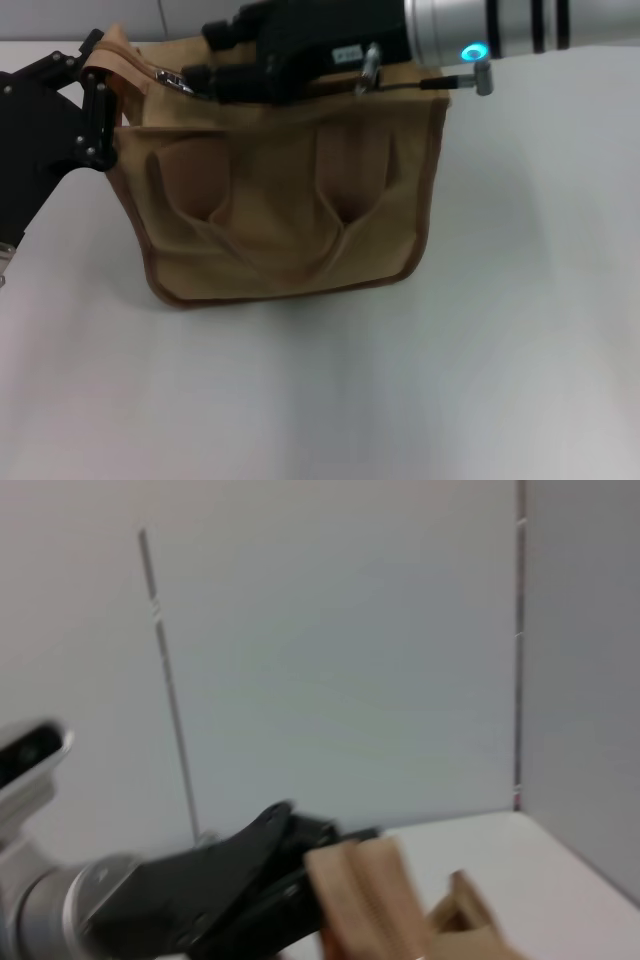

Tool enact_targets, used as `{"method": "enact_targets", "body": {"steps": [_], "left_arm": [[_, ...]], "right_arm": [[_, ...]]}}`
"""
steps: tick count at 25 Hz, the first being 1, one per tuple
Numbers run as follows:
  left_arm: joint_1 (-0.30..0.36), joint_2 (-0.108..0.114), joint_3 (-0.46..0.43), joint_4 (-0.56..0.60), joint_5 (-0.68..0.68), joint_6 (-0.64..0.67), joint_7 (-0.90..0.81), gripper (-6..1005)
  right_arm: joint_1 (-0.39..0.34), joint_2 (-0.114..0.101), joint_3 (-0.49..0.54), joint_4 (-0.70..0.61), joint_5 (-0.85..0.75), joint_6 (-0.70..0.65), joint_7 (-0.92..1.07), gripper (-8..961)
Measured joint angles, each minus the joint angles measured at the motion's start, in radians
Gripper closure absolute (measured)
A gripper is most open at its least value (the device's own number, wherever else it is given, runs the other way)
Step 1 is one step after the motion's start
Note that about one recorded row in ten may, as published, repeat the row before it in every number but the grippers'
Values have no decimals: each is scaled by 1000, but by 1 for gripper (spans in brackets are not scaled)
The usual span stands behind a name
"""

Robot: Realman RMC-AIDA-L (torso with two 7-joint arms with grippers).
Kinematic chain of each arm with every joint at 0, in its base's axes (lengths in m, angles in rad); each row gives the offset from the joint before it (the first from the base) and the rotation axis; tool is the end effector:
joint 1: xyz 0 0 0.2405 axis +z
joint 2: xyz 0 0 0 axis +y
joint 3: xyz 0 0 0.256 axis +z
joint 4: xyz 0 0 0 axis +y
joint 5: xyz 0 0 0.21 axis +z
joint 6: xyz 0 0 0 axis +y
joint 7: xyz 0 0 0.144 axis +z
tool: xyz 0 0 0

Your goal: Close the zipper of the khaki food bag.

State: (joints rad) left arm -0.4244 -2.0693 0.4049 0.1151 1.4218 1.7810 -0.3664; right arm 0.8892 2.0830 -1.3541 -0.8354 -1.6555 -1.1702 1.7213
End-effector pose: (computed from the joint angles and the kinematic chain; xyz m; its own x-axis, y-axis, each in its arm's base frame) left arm -0.2793 0.2846 0.0190 0.5686 -0.4105 0.7129 0.4590 -0.5608 -0.6891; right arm 0.0499 0.4009 -0.0534 0.8948 -0.0941 -0.4365 -0.1559 -0.9819 -0.1079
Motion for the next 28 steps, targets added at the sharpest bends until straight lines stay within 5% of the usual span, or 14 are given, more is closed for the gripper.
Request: {"method": "enact_targets", "body": {"steps": [6,16,25,28], "left_arm": [[-1,0,0,-1,1,0,0,890],[1,-1,6,-5,3,13,-2,887],[7,-1,6,-4,3,14,-2,885],[7,-1,6,-4,3,14,-2,884]], "right_arm": [[23,1,-70,3,-13,34,-1,418],[57,3,-132,11,-15,72,32,648],[-22,4,-135,-108,-14,38,31,843],[-30,3,-129,-109,-15,38,32,843]]}}
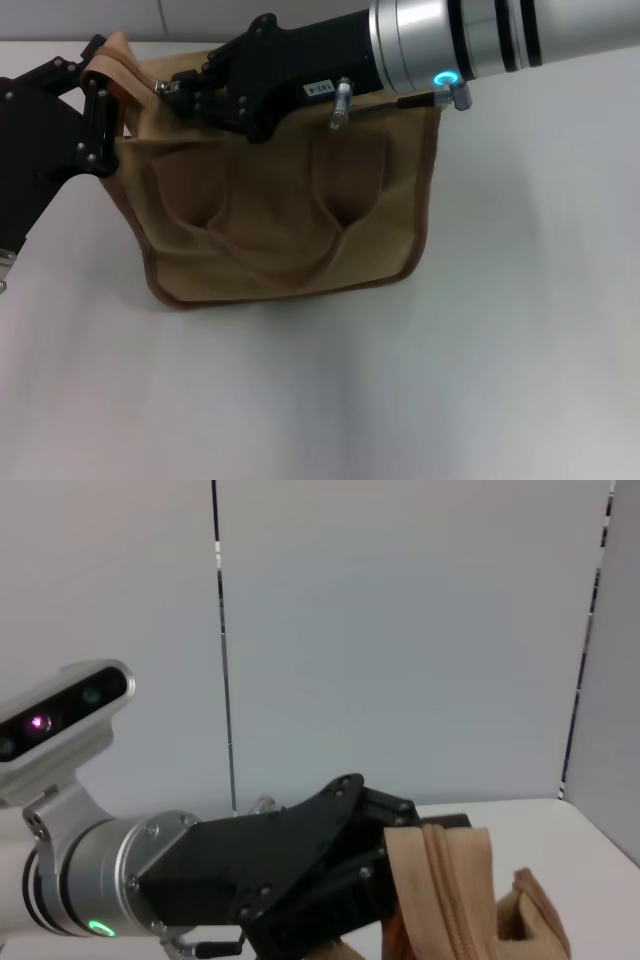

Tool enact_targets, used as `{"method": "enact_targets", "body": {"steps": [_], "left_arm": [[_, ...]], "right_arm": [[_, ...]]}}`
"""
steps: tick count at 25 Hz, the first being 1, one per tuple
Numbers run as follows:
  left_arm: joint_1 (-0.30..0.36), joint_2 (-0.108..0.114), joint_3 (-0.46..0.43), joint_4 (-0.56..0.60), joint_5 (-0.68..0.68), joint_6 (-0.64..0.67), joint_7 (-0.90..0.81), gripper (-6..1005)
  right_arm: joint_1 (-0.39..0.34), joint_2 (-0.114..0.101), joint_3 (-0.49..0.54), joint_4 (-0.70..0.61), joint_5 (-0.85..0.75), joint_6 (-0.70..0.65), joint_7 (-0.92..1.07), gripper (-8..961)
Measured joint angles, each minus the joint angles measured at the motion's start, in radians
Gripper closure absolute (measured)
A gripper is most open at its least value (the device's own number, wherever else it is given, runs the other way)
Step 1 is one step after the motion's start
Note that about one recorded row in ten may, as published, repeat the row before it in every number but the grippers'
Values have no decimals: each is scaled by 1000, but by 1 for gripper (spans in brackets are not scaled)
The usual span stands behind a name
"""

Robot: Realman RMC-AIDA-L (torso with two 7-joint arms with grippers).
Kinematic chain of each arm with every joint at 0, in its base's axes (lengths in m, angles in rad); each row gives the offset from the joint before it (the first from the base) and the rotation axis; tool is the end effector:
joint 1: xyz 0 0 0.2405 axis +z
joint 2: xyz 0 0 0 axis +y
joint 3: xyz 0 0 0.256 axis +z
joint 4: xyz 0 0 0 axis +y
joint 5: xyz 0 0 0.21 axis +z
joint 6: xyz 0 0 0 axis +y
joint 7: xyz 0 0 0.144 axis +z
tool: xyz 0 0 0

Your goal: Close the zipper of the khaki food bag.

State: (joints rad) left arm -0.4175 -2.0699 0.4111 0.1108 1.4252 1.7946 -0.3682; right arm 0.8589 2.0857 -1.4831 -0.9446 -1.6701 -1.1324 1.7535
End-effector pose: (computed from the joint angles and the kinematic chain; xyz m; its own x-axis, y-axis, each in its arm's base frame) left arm -0.2793 0.2807 0.0177 0.5607 -0.4088 0.7201 0.4591 -0.5703 -0.6812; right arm 0.0377 0.3845 -0.0653 0.9239 -0.0166 -0.3822 -0.0641 -0.9917 -0.1119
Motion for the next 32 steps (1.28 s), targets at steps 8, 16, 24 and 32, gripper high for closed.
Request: {"method": "enact_targets", "body": {"steps": [8,16,24,32], "left_arm": [[0,1,-4,-1,-5,-5,0,882],[-1,1,-9,4,-6,-16,-19,880],[0,1,-12,4,-8,-22,-22,878],[5,1,-12,4,-8,-33,-22,876]], "right_arm": [[-24,-1,3,2,-1,0,1,844],[-77,0,48,-16,9,-40,-46,844],[-138,1,106,-19,44,-75,-87,843],[-204,1,183,-17,82,-135,-150,849]]}}
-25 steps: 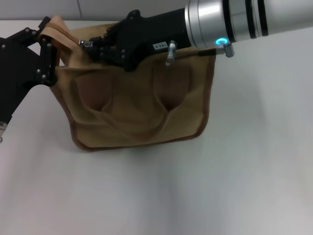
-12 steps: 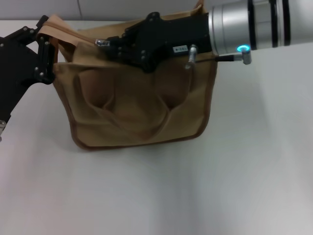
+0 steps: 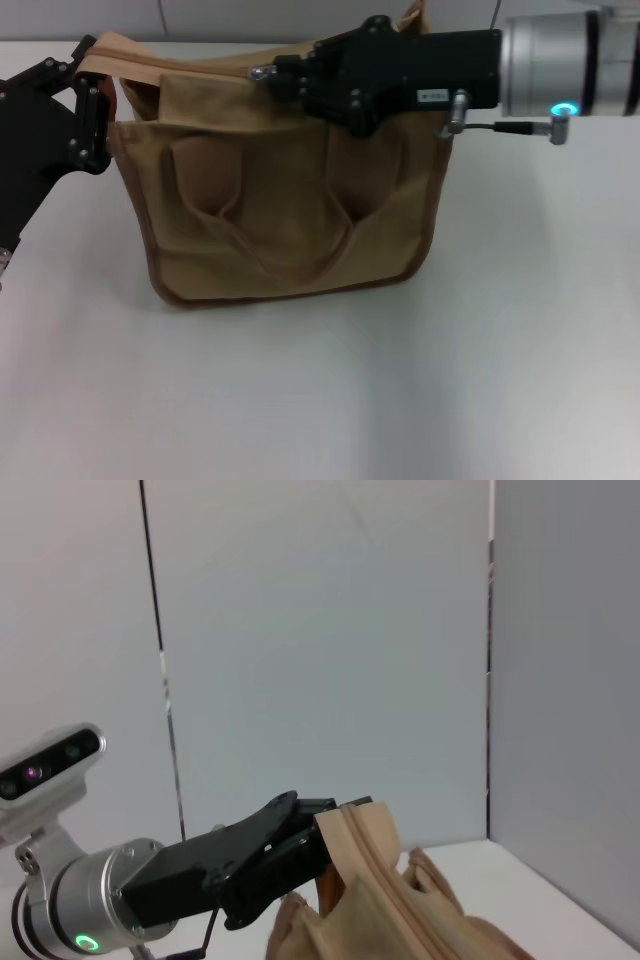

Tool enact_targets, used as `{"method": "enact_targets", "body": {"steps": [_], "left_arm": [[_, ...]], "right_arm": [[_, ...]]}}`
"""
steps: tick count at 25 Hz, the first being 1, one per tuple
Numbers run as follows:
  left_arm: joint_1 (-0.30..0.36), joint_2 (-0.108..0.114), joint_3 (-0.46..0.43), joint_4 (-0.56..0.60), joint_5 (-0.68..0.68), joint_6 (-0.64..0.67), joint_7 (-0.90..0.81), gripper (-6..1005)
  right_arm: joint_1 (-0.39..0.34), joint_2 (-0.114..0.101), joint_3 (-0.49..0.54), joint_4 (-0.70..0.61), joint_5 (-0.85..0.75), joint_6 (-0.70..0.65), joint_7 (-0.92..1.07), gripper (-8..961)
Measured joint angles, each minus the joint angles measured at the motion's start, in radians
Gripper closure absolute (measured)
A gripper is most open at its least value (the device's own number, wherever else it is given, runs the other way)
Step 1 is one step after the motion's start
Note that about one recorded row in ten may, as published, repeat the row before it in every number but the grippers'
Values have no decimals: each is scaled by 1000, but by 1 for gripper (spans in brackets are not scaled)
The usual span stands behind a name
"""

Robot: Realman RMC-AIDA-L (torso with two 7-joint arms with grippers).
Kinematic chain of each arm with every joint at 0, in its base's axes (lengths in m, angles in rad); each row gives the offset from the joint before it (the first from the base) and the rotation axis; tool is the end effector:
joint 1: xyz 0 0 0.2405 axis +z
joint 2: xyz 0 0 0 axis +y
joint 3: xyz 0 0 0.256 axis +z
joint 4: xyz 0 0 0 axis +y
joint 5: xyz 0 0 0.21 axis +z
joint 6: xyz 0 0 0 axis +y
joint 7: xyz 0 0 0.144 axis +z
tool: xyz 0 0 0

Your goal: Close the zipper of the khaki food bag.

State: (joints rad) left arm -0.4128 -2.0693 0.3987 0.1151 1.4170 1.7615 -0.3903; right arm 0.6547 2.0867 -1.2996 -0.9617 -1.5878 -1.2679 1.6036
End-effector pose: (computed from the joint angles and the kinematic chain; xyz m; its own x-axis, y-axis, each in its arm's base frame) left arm -0.2851 0.2834 0.0193 0.5729 -0.3810 0.7257 0.4895 -0.5511 -0.6758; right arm 0.1043 0.3768 -0.0253 0.8451 -0.0795 -0.5287 -0.1842 -0.9716 -0.1484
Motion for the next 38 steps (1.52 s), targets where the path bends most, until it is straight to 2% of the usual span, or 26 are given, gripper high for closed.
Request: {"method": "enact_targets", "body": {"steps": [7,17,21,27,30,38], "left_arm": [[2,0,0,-6,-1,-30,-2,874],[7,-2,2,-10,0,-31,-2,872],[7,-5,7,-15,5,-21,-3,871],[1,-5,8,-21,6,-12,-4,869],[1,-5,8,-22,7,-4,-4,868],[1,-3,24,-21,9,25,-4,866]], "right_arm": [[-78,0,107,24,36,-83,-76,869],[-137,-3,209,56,44,-165,-115,921],[-94,-6,208,68,47,-173,-48,948],[41,-10,202,100,-83,-146,56,935],[102,-7,195,130,-152,-108,97,751],[183,-4,138,187,-181,-46,139,724]]}}
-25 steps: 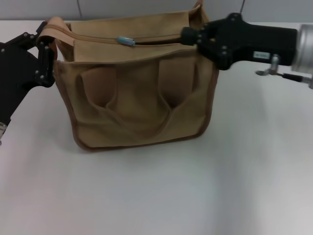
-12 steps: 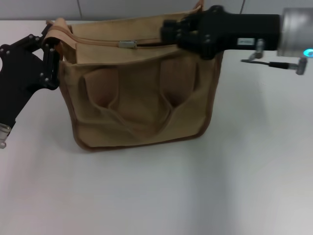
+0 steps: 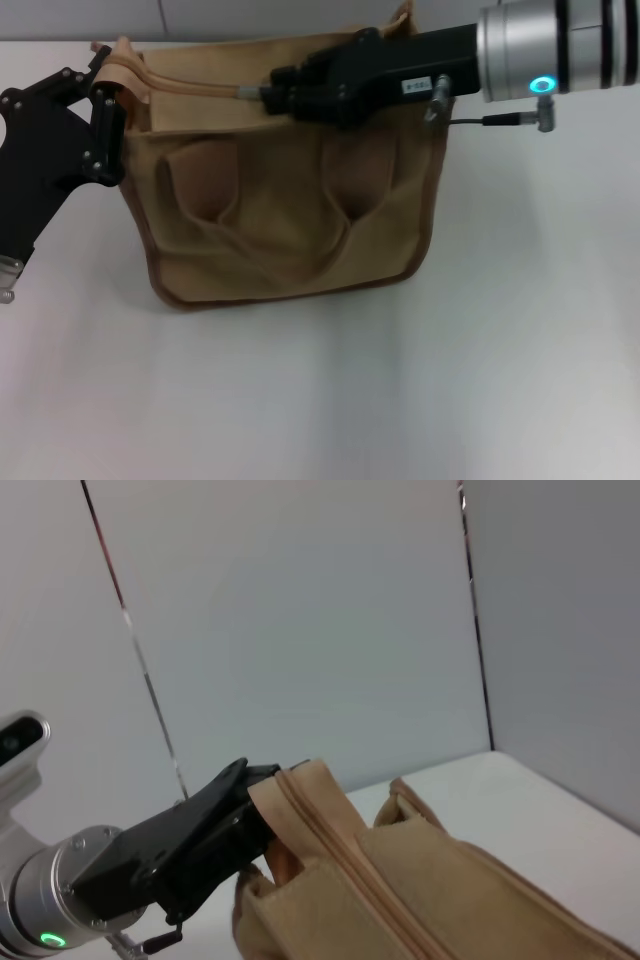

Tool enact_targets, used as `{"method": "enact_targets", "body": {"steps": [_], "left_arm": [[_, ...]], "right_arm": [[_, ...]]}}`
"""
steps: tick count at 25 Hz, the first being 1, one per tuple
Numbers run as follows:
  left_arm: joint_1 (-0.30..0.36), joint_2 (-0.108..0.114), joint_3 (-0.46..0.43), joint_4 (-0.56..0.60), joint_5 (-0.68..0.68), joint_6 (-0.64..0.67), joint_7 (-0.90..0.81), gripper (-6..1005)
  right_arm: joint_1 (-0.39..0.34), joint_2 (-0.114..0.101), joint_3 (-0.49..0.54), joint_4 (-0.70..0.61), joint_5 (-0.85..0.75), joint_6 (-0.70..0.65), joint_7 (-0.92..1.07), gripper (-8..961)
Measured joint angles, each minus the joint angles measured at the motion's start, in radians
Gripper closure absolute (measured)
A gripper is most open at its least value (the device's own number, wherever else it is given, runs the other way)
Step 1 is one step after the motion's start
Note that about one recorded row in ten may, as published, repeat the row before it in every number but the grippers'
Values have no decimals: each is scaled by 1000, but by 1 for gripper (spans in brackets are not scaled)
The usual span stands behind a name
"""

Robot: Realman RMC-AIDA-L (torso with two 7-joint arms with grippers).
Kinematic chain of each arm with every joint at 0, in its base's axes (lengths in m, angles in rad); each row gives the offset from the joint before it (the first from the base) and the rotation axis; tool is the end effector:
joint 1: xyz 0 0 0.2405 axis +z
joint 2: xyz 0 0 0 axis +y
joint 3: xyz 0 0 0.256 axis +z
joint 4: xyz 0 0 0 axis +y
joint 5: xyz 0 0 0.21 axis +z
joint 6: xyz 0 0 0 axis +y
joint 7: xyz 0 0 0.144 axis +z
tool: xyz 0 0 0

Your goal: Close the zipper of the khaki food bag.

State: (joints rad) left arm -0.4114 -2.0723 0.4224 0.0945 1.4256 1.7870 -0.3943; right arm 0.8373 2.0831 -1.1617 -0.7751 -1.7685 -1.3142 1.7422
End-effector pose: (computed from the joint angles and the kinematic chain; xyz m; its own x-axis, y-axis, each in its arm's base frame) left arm -0.2805 0.2775 0.0123 0.5480 -0.3710 0.7497 0.4861 -0.5882 -0.6463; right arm 0.0976 0.3991 -0.0369 0.8666 -0.2406 -0.4372 -0.2908 -0.9554 -0.0506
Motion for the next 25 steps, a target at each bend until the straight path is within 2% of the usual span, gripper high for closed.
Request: {"method": "enact_targets", "body": {"steps": [13,14,19,25], "left_arm": [[8,-2,34,-1,1,38,3,863],[9,-2,34,-1,1,40,2,863],[15,-1,32,-1,-3,48,2,861],[19,0,27,-1,-5,45,2,860]], "right_arm": [[40,2,-173,-32,-4,87,113,738],[34,3,-176,-38,-5,87,114,769],[-49,4,-179,-127,-1,83,115,921],[-156,5,-176,-242,3,70,116,944]]}}
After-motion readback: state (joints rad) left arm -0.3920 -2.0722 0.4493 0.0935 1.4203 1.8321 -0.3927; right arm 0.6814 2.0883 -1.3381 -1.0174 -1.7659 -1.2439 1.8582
